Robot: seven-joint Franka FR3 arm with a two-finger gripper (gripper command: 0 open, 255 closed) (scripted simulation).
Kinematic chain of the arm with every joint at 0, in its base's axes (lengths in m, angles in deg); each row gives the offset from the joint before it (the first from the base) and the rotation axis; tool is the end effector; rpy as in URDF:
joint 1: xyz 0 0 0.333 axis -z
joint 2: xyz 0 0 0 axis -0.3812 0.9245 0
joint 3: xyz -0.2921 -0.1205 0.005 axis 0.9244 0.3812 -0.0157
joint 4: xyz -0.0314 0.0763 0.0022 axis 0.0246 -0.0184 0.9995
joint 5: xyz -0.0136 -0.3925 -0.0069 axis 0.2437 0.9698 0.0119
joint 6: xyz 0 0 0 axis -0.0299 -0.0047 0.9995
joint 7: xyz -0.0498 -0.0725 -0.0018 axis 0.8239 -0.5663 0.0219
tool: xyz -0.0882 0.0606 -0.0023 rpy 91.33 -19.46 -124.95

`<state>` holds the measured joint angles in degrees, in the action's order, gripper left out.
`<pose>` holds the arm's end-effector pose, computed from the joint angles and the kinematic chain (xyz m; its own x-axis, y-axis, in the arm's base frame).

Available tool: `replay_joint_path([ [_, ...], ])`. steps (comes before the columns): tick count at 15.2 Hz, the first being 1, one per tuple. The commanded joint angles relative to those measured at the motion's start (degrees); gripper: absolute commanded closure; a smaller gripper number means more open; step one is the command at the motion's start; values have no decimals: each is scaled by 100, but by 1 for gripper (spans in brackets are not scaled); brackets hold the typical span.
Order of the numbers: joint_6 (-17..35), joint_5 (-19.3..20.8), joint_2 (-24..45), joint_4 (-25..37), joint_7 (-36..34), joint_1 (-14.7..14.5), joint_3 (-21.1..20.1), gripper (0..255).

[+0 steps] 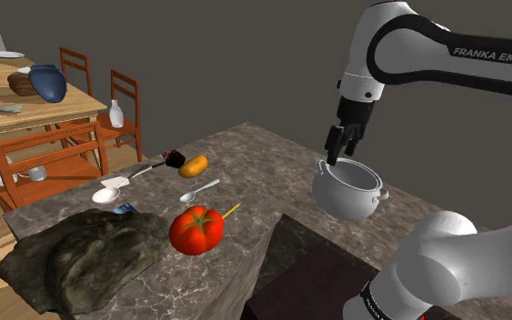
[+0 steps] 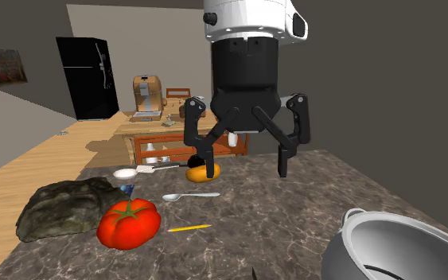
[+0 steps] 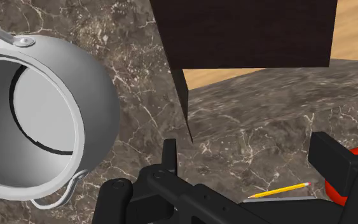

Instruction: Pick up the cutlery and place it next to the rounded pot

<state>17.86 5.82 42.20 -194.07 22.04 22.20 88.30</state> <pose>0.2902 -0.0029 0.5512 0.9937 0.0277 -0.1088 0.0328 -0.9984 0.0451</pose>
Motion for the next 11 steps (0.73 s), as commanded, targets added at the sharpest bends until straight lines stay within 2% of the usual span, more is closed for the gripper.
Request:
replay_joint_path([
  [1,0,0,0,0,0,0,0,0],
  [11,2090,-300,1478,-240,-343,-281,-443,0],
])
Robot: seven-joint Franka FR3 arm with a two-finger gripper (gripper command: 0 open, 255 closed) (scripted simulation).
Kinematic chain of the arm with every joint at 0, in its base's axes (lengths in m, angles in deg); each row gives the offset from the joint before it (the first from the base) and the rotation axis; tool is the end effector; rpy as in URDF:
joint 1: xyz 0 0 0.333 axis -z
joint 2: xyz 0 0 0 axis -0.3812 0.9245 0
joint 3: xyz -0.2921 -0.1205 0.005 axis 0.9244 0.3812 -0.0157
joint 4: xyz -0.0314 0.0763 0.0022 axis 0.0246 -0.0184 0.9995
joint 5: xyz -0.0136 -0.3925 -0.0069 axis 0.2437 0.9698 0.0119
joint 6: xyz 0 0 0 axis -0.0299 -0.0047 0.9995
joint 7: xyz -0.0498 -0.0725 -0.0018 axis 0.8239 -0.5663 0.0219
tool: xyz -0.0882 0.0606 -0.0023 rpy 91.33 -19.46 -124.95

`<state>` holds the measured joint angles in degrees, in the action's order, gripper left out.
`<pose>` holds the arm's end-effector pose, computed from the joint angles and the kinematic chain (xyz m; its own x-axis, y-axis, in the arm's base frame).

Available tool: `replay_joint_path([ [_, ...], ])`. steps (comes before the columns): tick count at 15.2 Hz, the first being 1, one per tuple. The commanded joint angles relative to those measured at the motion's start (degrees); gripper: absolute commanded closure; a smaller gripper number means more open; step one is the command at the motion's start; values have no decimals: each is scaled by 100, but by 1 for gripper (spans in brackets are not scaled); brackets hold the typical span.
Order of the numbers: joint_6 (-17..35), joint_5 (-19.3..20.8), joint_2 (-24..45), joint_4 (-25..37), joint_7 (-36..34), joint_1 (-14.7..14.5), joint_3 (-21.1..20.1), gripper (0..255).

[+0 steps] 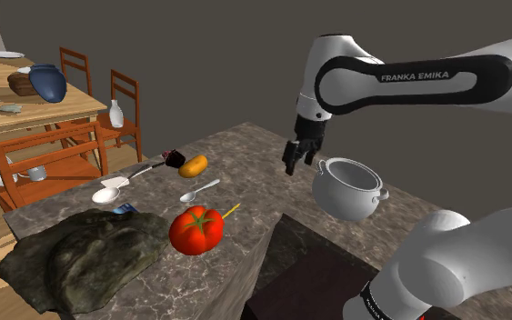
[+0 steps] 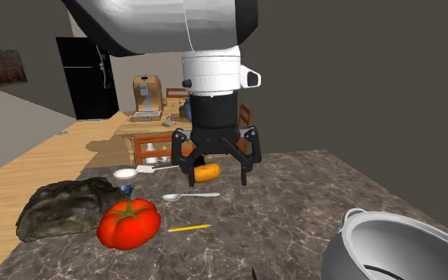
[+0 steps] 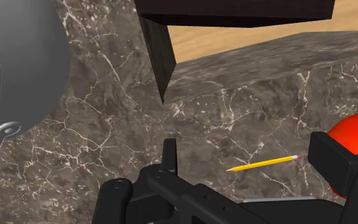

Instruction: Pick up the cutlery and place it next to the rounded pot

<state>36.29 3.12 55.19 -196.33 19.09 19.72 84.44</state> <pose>0.3621 0.0443 0.4828 0.9958 0.0755 -0.0524 0.0776 -0.9962 0.0392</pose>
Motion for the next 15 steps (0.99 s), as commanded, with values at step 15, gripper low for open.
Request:
replay_joint_path([
  [15,2660,271,3192,1130,-723,-269,-679,0],
])
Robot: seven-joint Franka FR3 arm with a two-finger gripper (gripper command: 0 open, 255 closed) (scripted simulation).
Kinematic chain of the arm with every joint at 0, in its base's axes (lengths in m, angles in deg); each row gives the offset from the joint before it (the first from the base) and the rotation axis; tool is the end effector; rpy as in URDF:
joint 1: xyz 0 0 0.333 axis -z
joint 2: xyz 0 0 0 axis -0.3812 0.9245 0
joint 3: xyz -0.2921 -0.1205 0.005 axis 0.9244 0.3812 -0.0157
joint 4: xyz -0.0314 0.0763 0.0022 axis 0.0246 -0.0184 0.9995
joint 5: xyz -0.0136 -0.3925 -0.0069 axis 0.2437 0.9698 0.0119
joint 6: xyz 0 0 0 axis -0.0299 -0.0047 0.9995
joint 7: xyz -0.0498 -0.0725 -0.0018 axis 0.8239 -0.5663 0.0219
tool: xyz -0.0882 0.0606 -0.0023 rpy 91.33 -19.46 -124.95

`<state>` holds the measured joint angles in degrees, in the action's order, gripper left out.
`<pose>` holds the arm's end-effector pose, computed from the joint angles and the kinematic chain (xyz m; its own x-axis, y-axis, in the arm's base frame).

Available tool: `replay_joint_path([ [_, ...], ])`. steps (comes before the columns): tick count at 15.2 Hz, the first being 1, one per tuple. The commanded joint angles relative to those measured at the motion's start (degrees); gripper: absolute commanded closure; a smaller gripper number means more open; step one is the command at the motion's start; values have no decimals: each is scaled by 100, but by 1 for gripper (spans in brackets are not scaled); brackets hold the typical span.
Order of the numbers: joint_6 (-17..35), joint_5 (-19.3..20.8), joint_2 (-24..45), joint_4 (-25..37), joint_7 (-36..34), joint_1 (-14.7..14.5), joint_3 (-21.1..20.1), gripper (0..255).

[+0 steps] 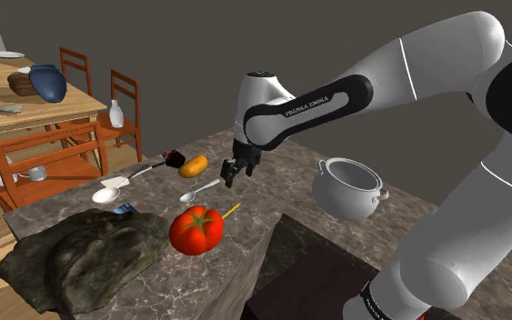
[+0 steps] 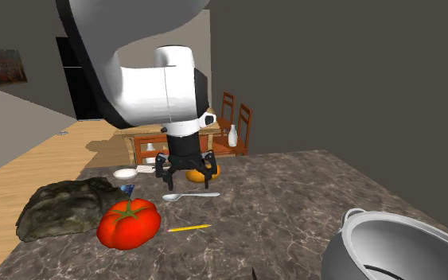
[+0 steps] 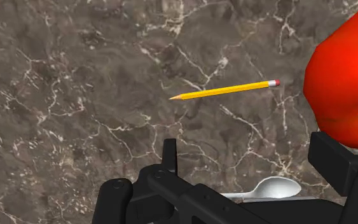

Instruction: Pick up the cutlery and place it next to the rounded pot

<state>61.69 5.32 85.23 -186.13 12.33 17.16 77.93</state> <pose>0.4860 0.1369 0.3742 0.9869 0.1540 0.0483 0.1525 -0.9877 0.0343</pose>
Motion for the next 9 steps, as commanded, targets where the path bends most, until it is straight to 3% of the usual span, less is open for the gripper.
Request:
replay_joint_path([
  [1,227,117,398,245,-111,-32,-54,0],
  [9,800,738,2072,1582,-614,-322,-103,0],
])
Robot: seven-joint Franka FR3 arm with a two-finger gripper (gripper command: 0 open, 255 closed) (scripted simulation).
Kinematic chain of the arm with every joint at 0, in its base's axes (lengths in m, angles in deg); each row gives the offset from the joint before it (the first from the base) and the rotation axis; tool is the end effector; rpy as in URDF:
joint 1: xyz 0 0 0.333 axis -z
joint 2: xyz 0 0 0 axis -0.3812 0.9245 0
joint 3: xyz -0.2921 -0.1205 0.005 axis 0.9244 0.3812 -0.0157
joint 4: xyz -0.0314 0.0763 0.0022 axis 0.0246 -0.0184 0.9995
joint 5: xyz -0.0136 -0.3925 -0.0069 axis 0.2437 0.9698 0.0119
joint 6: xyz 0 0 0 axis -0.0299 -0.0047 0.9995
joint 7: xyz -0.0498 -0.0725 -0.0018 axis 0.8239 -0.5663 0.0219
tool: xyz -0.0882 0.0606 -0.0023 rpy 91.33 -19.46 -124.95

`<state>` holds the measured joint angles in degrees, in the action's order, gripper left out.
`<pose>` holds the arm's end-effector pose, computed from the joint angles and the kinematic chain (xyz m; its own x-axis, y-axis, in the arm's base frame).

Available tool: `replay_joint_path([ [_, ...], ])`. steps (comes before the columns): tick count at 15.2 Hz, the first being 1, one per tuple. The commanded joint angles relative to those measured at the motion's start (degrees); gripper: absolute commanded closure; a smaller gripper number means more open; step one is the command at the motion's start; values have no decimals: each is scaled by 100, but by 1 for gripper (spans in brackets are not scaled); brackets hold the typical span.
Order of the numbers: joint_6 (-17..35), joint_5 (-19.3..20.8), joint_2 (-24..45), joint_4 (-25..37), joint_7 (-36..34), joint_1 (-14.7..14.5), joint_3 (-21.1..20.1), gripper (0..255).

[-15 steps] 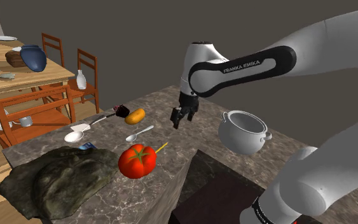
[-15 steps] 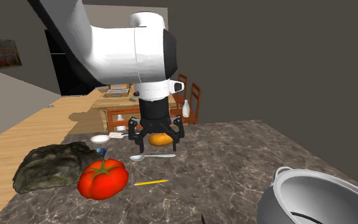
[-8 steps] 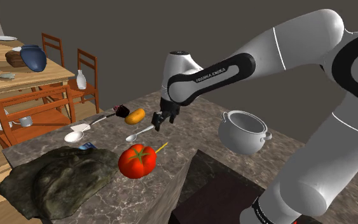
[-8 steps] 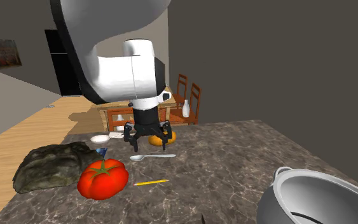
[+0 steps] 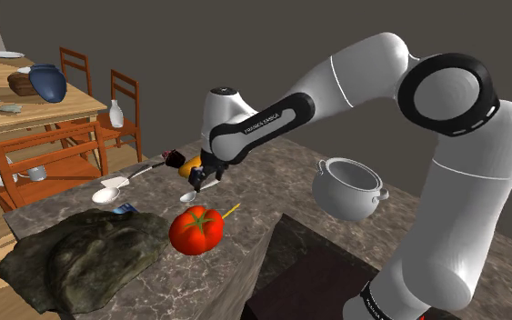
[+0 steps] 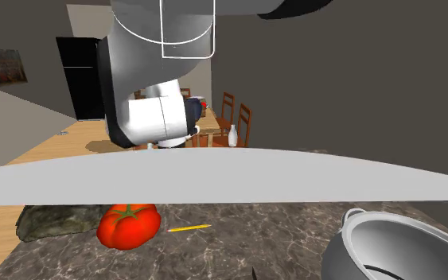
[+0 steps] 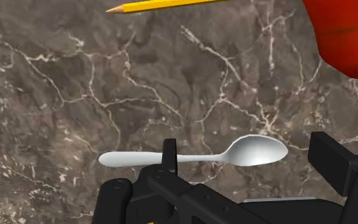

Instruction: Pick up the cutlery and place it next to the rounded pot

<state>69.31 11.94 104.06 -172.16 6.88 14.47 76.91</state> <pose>0.5611 0.1948 0.3164 0.9738 0.2000 0.1085 0.1974 -0.9797 0.0341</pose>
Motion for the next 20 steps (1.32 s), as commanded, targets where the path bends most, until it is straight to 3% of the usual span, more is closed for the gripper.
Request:
replay_joint_path([
  [1,75,149,397,384,-121,-106,11,0],
  [6,157,451,1440,1500,-311,-397,96,0],
  [20,496,571,1912,1631,-384,-458,197,0],
])
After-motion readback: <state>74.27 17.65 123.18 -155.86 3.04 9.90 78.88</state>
